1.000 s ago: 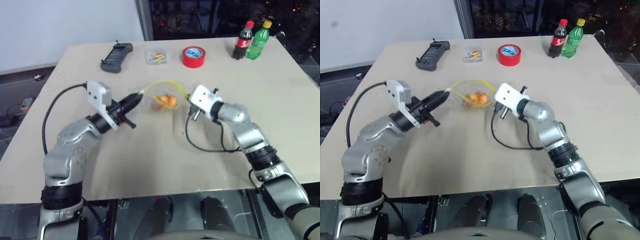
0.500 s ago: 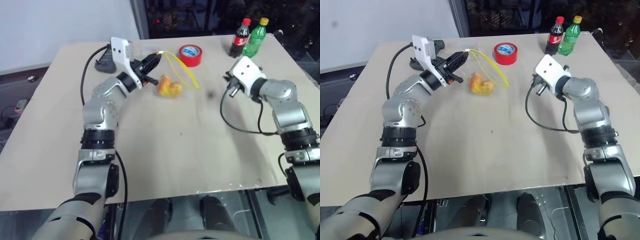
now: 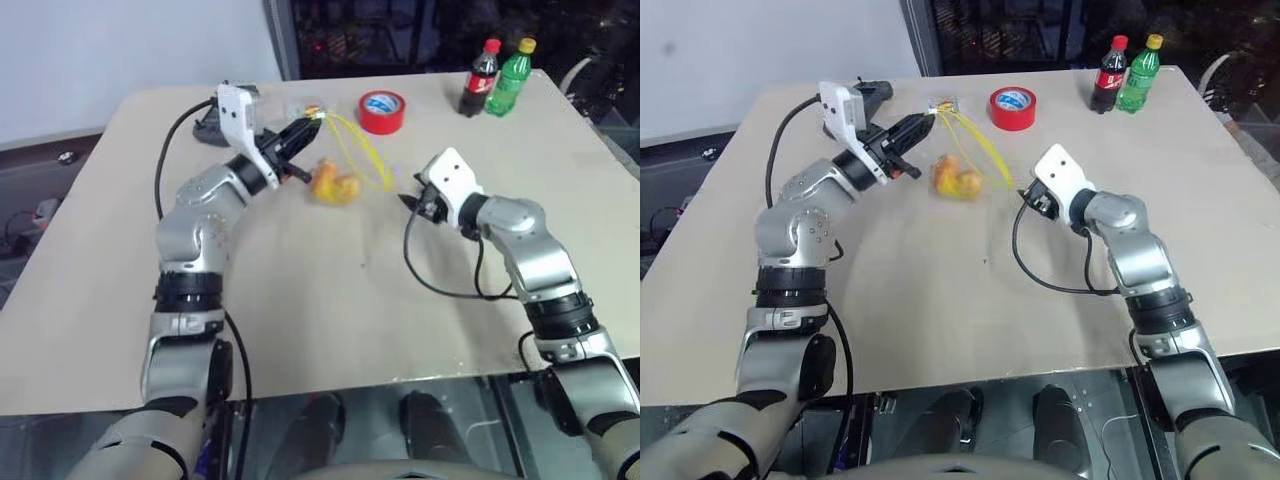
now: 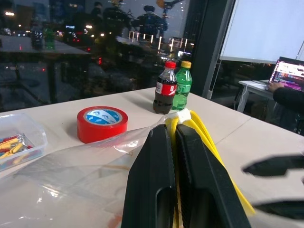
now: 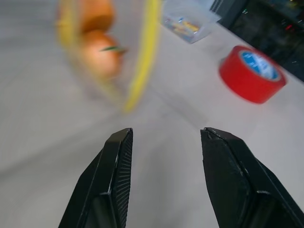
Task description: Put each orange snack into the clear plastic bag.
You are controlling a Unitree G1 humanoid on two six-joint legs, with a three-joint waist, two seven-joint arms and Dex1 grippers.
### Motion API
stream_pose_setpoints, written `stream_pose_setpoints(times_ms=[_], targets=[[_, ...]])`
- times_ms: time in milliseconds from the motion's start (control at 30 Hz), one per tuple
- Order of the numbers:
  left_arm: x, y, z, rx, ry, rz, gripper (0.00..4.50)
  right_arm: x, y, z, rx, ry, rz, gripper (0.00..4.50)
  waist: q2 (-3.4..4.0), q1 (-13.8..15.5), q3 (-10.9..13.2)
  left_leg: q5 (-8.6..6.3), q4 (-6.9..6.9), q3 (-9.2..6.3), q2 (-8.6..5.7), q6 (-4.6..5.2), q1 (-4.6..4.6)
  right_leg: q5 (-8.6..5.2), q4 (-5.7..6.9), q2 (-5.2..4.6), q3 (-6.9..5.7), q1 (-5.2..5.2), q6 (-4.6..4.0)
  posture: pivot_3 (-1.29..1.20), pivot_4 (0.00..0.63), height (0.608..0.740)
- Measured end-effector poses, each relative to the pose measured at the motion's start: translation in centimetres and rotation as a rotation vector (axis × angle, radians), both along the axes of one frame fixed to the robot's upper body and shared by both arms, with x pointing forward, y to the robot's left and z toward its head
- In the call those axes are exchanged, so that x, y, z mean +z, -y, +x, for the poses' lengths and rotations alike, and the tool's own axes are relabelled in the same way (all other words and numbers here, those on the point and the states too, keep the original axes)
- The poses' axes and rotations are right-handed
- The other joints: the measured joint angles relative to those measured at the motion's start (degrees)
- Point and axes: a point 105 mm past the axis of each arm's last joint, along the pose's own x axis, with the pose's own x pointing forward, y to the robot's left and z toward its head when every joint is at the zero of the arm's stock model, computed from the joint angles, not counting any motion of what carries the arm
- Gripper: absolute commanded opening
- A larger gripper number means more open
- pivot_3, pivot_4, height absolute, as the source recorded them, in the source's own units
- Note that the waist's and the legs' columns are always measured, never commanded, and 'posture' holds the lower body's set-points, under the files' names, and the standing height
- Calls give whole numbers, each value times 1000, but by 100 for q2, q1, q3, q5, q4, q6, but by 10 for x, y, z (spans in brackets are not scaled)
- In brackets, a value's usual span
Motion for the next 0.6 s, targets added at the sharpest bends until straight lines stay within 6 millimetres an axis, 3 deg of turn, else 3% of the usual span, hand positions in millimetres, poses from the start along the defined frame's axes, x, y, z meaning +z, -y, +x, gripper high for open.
stream_pose_setpoints(times_ms=[300, 600], targets=[[-4, 2, -14, -15, -4, 15, 0, -9, -19, -10, 130, -59, -23, 2301, 0, 39, 0, 0, 0, 1, 0, 0, -1, 0, -4, 0, 1, 1, 0, 0, 150, 740], [-3, 3, -16, -12, -4, 20, 0, -13, -2, -24, 196, -124, -25, 2301, 0, 43, 0, 0, 0, 2, 0, 0, -1, 0, -5, 0, 1, 1, 0, 0, 150, 740]])
